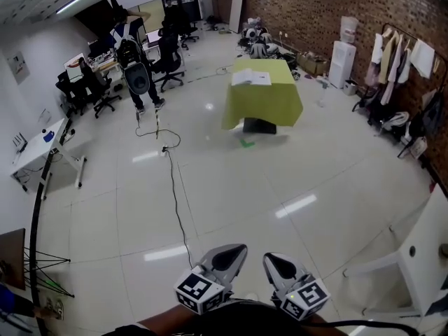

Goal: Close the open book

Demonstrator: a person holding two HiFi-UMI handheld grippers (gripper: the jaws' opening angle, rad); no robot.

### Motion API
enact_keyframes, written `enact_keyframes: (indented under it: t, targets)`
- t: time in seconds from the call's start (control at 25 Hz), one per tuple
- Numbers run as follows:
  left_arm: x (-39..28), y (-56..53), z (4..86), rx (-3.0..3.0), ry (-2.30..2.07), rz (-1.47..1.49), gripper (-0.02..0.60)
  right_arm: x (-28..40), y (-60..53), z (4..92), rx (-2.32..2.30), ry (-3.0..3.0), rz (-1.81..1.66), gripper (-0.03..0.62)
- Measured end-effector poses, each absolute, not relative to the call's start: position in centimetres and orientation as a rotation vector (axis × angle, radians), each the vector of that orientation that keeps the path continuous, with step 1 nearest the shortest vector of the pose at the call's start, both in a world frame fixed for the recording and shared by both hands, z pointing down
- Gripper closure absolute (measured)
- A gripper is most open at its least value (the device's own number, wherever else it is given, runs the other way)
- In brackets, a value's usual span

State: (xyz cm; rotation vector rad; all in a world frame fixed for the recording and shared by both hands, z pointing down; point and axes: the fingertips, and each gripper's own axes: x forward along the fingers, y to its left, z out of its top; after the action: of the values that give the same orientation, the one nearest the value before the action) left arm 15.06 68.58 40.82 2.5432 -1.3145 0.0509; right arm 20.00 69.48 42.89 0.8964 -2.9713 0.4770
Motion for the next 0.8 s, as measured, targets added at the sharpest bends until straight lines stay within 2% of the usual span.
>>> enact_keyframes:
  t: [0.36,0.8]
  targets:
    - [17.9,68.0,41.7,2.536,-1.248,0.126,0.575,22.5,69.1,44.3,0.948,-2.95,0.567,0.586]
    - [18.7,64.8,41.6,2.614,-1.124,0.114,0.574,23.0,66.5,44.1,1.063,-2.898,0.494,0.586]
